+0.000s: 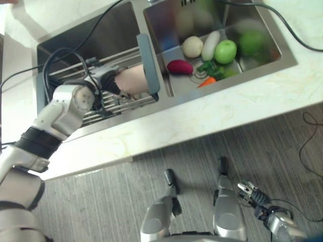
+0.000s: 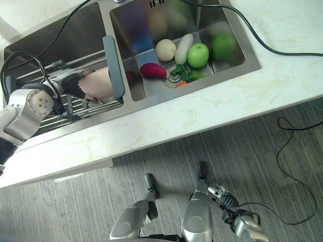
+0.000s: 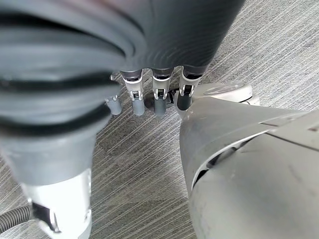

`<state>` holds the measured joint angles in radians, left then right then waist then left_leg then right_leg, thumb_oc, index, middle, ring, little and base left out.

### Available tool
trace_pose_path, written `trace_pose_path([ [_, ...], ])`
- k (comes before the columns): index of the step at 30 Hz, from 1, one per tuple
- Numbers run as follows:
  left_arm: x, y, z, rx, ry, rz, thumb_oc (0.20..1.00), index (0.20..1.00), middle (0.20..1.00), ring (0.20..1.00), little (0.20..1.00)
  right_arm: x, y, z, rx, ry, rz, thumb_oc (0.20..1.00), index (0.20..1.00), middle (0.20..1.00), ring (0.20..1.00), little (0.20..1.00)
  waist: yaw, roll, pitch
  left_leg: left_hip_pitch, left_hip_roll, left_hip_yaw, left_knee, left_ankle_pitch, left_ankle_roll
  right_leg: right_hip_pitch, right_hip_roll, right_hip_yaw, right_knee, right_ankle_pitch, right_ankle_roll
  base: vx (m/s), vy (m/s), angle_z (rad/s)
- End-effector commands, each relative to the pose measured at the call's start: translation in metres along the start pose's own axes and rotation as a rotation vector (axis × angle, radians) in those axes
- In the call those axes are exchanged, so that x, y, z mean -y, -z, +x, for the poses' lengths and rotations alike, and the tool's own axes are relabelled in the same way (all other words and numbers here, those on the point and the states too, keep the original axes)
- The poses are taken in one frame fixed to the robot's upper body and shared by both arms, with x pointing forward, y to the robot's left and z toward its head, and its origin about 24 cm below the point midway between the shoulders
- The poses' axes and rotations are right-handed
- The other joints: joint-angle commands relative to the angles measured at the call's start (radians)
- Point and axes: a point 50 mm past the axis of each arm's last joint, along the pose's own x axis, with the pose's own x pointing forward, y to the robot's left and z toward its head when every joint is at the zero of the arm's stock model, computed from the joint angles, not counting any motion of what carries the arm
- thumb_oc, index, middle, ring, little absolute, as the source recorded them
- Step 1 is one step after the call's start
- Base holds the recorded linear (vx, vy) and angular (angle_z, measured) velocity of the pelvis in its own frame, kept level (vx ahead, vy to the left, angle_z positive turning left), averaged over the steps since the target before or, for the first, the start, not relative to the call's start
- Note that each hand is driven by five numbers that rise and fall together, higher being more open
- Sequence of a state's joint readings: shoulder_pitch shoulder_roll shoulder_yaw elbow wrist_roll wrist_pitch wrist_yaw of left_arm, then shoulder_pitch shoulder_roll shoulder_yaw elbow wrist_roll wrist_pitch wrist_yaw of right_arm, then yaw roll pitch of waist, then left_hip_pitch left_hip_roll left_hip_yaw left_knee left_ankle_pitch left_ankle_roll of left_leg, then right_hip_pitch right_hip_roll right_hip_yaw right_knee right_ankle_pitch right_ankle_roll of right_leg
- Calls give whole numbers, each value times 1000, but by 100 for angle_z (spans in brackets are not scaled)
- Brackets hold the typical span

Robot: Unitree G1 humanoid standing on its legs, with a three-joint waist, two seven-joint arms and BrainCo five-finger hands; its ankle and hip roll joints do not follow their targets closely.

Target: Place the dishes in the dishwasher.

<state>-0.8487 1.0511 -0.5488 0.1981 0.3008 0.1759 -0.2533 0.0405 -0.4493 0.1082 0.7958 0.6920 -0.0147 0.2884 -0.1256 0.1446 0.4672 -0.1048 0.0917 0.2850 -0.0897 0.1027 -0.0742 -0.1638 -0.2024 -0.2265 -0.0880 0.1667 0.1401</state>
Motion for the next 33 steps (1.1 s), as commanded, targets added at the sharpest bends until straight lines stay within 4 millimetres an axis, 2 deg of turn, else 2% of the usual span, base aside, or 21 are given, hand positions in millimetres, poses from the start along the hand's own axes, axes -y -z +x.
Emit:
trace_pose_path([
  [1,17,23,-2,-94,11,-5,200,200,200,200,200,-6,4,0,29,-28,81,1000,1000,1000,1000,1000,-16,-49,-12,-44,-16,5,90,-101,0,-77,-40,63,164,-122,76,7,-47,2],
  [3,33,32,-7,-146,-53,-40,200,200,200,200,200,-12,13,1,19,-25,105,1000,1000,1000,1000,1000,-3,-45,-36,-21,-22,2,77,-106,2,-43,-46,43,148,-127,78,10,-90,5],
  [5,37,43,-12,-186,-89,-45,200,200,200,200,200,-11,18,-1,11,-14,120,1000,1000,1000,1000,1000,-2,-38,-52,-3,-26,6,69,-108,3,-23,-46,38,138,-130,79,30,-20,3],
  [8,47,80,-39,-279,-179,-95,200,200,200,200,200,-4,29,-9,-28,45,165,1000,1000,1000,1000,1000,7,-6,-107,50,-36,9,58,-116,1,40,-58,21,115,-137,83,70,53,4],
  [14,51,95,-56,-280,-269,-165,200,200,200,200,200,4,48,-17,-89,110,174,1000,1000,1000,1000,1000,22,10,-168,93,-41,5,61,-131,4,98,-67,1,100,-147,84,50,35,14],
  [22,34,86,-65,-224,-421,-154,200,200,200,200,200,3,72,-23,-167,155,194,1000,1000,1000,1000,1000,58,-3,-267,158,-35,6,53,-147,9,190,-59,-48,77,-164,77,40,-13,11],
  [28,-4,79,-83,-167,-720,-168,200,200,200,200,200,-6,87,-23,-223,138,204,1000,1000,1000,1000,1000,97,-30,-322,198,-20,-10,47,-152,7,252,-34,-81,74,-190,58,-9,-49,7],
  [33,-9,70,-95,-120,-886,-241,200,200,200,200,200,-11,97,-24,-264,113,173,1000,1000,1000,1000,1000,128,-45,-349,218,-9,-37,44,-150,2,289,-17,-98,71,-206,44,-7,-24,12],
])
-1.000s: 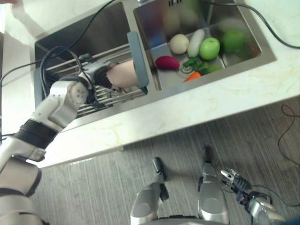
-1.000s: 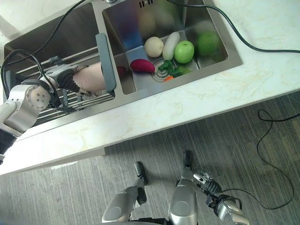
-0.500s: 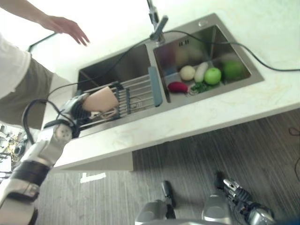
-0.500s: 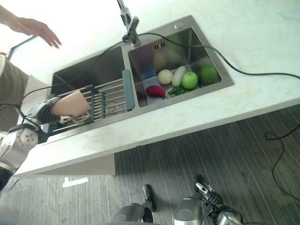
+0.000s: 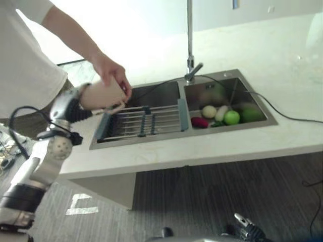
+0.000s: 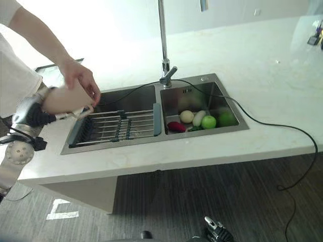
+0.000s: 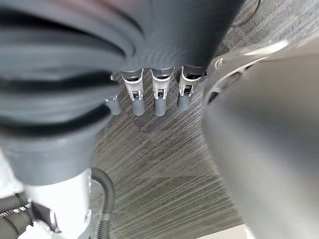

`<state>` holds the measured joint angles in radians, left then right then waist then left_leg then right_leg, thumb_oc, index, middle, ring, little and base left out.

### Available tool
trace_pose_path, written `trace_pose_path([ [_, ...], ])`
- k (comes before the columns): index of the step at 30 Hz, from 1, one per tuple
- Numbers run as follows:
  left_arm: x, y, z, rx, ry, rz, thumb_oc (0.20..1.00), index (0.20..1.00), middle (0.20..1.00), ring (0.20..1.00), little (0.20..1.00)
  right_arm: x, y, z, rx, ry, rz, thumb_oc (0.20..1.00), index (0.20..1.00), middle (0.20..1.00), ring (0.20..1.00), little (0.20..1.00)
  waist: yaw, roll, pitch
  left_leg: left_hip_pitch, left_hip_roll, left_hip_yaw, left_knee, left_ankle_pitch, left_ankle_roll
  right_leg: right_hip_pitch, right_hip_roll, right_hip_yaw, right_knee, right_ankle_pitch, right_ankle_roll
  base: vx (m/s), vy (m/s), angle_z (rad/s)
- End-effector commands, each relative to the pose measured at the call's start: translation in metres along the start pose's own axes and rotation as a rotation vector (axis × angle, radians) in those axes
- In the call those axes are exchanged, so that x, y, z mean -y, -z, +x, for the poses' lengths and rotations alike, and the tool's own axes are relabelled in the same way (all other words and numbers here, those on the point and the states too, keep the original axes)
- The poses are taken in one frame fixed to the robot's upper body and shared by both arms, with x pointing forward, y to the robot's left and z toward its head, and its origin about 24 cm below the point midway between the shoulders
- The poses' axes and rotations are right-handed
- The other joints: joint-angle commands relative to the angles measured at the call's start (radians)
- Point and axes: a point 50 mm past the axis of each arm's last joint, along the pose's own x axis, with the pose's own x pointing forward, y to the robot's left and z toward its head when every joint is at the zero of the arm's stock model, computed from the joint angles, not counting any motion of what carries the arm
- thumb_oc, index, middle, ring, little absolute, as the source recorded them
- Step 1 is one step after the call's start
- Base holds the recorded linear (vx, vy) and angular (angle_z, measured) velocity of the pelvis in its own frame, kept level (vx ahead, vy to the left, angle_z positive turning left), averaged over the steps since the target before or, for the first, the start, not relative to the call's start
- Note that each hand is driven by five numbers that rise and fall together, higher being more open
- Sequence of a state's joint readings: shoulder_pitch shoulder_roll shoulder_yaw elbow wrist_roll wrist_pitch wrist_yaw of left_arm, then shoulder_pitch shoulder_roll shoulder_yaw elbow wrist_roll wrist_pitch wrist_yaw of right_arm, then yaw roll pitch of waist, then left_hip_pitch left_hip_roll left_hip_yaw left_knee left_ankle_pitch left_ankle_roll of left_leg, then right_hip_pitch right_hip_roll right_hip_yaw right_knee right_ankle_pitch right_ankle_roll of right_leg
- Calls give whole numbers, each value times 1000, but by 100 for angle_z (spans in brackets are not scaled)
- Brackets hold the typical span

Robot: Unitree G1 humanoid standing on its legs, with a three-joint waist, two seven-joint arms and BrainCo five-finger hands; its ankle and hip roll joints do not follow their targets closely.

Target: Place the dishes in the dishwasher.

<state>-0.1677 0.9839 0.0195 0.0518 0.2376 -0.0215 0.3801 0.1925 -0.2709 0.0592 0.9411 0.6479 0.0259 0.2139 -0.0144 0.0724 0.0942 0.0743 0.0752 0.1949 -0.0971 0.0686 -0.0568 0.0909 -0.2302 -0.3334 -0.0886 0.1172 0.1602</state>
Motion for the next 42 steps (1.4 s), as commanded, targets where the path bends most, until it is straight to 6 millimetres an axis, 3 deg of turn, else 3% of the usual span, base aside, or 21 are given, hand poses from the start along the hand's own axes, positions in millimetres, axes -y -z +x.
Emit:
trace_pose_path([
  [1,-48,-13,20,71,-303,-47,200,200,200,200,200,-6,-11,5,29,-44,-20,1000,1000,1000,1000,1000,24,22,20,42,10,45,50,-116,-17,41,14,5,70,-158,23,-4,-34,18],
  [13,-25,-16,-19,39,-387,-315,200,200,200,200,200,-19,-10,9,9,-72,-43,1000,1000,1000,1000,1000,97,-16,-6,61,26,-42,25,-101,-33,81,52,-23,62,-176,0,-7,-25,16],
  [19,-13,-10,-37,-42,-403,-573,200,200,200,200,200,-22,-9,11,-6,-80,-46,1000,1000,1000,1000,1000,127,-26,-4,53,33,-77,20,-94,-40,85,66,-33,60,-182,-8,-27,-21,21],
  [20,-9,-9,-39,-59,-387,-630,755,755,755,755,755,-22,-9,11,-9,-80,-46,1000,1000,1000,1000,1000,130,-27,-3,52,32,-81,20,-94,-41,86,67,-33,60,-183,-9,-15,-11,22],
  [21,-5,-9,-41,-74,-372,-696,1000,1000,1000,1000,1000,-23,-9,11,-10,-82,-46,1000,1000,1000,1000,1000,131,-28,-3,51,33,-83,19,-94,-41,86,67,-33,60,-183,-10,-28,-7,18],
  [22,8,-12,-48,-89,-327,-805,1000,1000,1000,1000,1000,-27,-9,13,-11,-86,-44,1000,1000,1000,1000,1000,138,-30,0,49,33,-87,19,-93,-42,85,69,-34,62,-184,-13,-27,-4,9],
  [27,27,-19,-61,-84,-258,-876,1000,1000,1000,1000,1000,-33,-13,15,-7,-93,-41,1000,1000,1000,1000,1000,147,-31,7,49,34,-91,16,-92,-41,85,69,-36,61,-182,-16,-10,2,1],
  [35,24,-22,-60,-46,-249,-887,1000,1000,1000,1000,1000,-35,-15,15,-8,-86,-31,1000,1000,1000,1000,1000,145,-31,10,50,34,-80,11,-90,-37,83,65,-34,55,-173,-11,-4,3,0],
  [42,22,-26,-53,4,-208,-974,1000,1000,1000,1000,1000,-26,-7,12,-27,-73,-34,1000,1000,1000,1000,1000,111,-32,10,53,31,-49,10,-93,-31,72,62,-18,51,-161,0,-10,28,-4],
])
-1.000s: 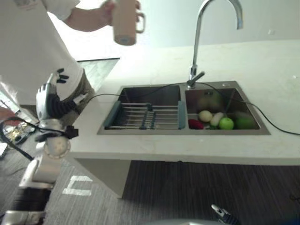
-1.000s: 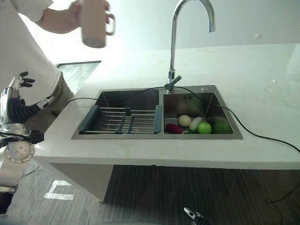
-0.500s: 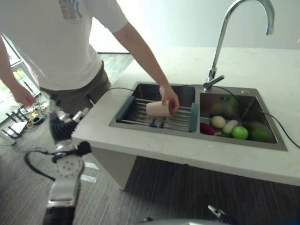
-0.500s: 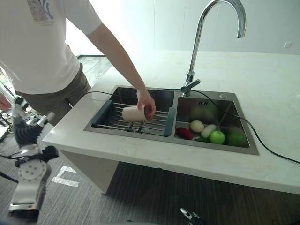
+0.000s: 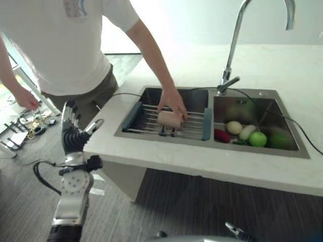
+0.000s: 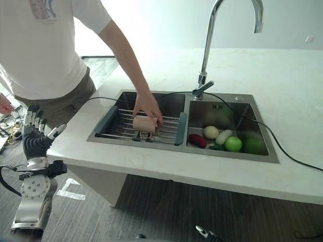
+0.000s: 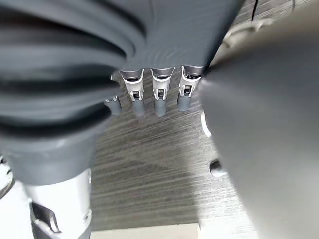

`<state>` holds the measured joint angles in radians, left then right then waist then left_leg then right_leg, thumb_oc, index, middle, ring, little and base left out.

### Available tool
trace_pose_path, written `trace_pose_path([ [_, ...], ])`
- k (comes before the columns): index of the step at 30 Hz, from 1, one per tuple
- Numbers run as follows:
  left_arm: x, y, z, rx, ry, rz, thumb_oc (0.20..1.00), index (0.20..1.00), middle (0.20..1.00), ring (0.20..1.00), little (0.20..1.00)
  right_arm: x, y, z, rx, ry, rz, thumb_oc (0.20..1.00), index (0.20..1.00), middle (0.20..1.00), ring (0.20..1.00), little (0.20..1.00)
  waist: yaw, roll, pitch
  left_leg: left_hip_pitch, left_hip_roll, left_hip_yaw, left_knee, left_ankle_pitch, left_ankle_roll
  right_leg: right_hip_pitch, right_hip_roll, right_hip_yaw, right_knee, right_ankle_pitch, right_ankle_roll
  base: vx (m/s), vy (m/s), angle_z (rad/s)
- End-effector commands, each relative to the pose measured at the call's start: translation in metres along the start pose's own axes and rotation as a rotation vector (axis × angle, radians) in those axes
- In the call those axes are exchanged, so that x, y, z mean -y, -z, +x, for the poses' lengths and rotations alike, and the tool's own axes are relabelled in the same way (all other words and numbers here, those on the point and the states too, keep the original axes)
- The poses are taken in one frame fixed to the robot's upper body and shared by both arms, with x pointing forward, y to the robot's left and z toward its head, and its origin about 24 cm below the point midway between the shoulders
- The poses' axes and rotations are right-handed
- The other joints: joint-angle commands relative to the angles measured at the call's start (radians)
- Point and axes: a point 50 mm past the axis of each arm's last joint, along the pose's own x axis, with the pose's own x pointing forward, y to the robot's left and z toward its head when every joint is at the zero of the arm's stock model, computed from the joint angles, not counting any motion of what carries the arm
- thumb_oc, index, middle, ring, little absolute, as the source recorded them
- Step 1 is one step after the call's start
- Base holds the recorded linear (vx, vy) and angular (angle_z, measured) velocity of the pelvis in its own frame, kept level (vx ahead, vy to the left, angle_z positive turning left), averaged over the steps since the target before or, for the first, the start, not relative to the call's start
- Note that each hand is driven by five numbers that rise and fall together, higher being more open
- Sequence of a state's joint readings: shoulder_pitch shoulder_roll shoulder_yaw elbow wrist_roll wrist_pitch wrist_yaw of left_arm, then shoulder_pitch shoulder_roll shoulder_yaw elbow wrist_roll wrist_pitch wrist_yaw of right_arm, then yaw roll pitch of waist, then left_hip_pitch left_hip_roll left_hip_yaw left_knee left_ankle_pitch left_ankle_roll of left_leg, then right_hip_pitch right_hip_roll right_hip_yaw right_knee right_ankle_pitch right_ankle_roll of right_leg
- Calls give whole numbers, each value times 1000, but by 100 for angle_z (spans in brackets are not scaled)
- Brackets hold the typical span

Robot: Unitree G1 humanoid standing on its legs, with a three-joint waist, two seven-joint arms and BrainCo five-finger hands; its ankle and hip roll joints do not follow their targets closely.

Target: Place the dishes in the dishwasher.

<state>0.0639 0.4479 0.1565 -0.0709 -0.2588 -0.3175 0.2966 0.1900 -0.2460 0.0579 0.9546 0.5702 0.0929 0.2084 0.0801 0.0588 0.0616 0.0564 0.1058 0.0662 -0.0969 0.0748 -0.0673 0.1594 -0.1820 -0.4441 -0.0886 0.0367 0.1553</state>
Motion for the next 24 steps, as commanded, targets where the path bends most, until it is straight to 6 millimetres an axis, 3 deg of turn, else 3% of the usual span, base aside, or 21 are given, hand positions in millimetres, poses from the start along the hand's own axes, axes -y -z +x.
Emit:
trace_pose_path([
  [1,-3,-38,24,207,42,-11,1000,1000,1000,1000,1000,-19,-22,8,72,-70,7,1000,1000,1000,1000,1000,15,-18,43,71,-1,81,10,-99,-20,3,14,95,50,-80,5,0,0,0],
  [8,-3,-41,33,204,132,152,1000,1000,1000,1000,1000,-18,-23,7,69,-65,-3,1000,1000,1000,1000,1000,-4,-15,39,73,-1,99,10,-100,-18,-3,14,106,44,-73,11,4,3,-2],
  [12,-12,-52,55,205,244,380,1000,1000,1000,1000,1000,-9,-20,4,49,-54,-7,1000,1000,1000,1000,1000,-35,-3,32,77,-2,124,10,-99,-17,-9,13,124,40,-64,23,60,11,-20],
  [16,-18,-65,74,198,359,476,1000,1000,1000,1000,1000,4,-13,1,29,-34,1,1000,1000,1000,1000,1000,-61,10,31,81,-2,152,10,-101,-17,-16,7,137,37,-56,32,106,12,-22],
  [24,0,-76,105,91,675,717,1000,1000,1000,1000,1000,32,-10,-10,55,42,85,1000,1000,1000,1000,1000,-144,33,54,73,-29,213,10,-123,-4,-65,-20,188,22,-23,64,159,16,-30],
])
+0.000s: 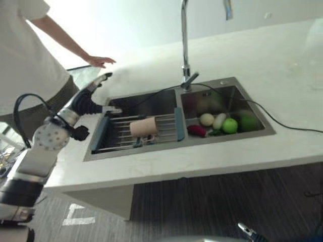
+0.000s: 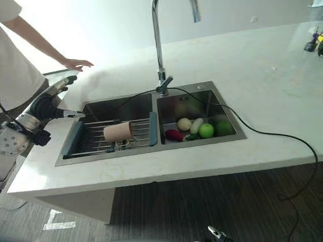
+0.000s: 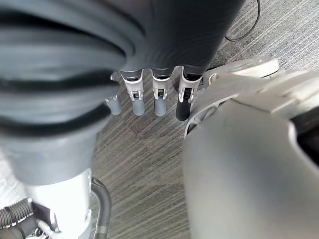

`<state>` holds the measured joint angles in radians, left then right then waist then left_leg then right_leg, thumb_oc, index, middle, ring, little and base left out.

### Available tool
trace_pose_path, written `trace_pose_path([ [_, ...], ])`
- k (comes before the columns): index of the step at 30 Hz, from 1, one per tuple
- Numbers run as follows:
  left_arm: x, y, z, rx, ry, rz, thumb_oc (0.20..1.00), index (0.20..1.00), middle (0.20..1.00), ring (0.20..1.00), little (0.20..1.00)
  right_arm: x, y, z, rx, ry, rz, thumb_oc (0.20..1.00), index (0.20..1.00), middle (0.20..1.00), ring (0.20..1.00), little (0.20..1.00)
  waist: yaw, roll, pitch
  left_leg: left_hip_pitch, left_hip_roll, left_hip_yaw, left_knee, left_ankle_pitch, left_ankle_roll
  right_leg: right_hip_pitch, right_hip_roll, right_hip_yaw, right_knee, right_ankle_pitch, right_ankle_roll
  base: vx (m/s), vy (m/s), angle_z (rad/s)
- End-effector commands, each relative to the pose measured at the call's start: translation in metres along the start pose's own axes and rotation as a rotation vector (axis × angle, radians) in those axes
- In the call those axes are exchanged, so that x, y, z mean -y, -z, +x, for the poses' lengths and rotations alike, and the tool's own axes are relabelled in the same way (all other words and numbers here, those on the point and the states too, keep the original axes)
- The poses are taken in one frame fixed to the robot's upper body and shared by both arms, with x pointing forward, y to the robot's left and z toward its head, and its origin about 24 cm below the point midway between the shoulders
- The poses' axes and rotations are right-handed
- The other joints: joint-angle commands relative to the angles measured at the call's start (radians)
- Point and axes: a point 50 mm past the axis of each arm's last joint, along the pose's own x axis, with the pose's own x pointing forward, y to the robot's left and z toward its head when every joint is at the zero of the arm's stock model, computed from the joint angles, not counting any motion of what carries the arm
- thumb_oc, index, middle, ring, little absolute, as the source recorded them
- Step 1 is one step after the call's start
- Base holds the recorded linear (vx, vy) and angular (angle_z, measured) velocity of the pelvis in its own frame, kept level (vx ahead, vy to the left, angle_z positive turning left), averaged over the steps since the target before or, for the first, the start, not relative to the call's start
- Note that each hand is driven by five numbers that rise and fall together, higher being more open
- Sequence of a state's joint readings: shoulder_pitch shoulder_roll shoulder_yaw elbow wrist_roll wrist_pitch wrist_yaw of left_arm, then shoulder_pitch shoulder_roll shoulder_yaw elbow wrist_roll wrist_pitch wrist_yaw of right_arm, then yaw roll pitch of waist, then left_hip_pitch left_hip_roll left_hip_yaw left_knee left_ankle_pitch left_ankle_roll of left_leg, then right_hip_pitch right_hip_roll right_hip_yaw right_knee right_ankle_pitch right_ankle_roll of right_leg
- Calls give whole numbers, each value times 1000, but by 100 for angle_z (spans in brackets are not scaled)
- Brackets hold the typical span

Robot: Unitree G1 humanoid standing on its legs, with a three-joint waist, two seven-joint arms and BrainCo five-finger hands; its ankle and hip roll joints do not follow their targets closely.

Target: Place the dishes in the dishwasher.

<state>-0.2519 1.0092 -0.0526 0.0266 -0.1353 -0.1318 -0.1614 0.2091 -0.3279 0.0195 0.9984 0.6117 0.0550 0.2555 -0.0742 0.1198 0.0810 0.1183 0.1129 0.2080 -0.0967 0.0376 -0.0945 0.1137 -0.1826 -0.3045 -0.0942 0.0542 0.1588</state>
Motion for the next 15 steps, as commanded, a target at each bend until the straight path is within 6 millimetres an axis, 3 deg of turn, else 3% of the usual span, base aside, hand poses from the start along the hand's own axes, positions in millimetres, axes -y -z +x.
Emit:
trace_pose_path([
  [1,-37,-7,9,-21,-8,98,1000,1000,1000,1000,1000,-1,-3,1,19,-13,61,1000,1000,1000,1000,1000,6,-26,41,7,-41,72,9,-88,25,-28,-22,55,29,-38,63,62,87,-44],
  [6,-22,2,22,-100,67,86,1000,1000,1000,1000,1000,11,-30,-3,120,0,51,1000,1000,1000,1000,1000,-25,6,114,-55,-76,66,18,-82,39,-114,-48,108,52,-23,71,-25,142,-22],
  [10,-18,10,23,-152,62,94,1000,1000,1000,1000,1000,13,-41,-4,154,-8,34,1000,1000,1000,1000,1000,-32,14,143,-74,-82,61,23,-77,39,-133,-52,121,58,-21,69,-24,100,-2],
  [15,-25,13,32,-162,-40,163,1000,1000,1000,1000,1000,1,-78,-3,263,-77,1,1000,1000,1000,1000,1000,-35,3,234,-157,-81,42,34,-54,38,-220,-46,151,89,-18,54,-161,80,3],
])
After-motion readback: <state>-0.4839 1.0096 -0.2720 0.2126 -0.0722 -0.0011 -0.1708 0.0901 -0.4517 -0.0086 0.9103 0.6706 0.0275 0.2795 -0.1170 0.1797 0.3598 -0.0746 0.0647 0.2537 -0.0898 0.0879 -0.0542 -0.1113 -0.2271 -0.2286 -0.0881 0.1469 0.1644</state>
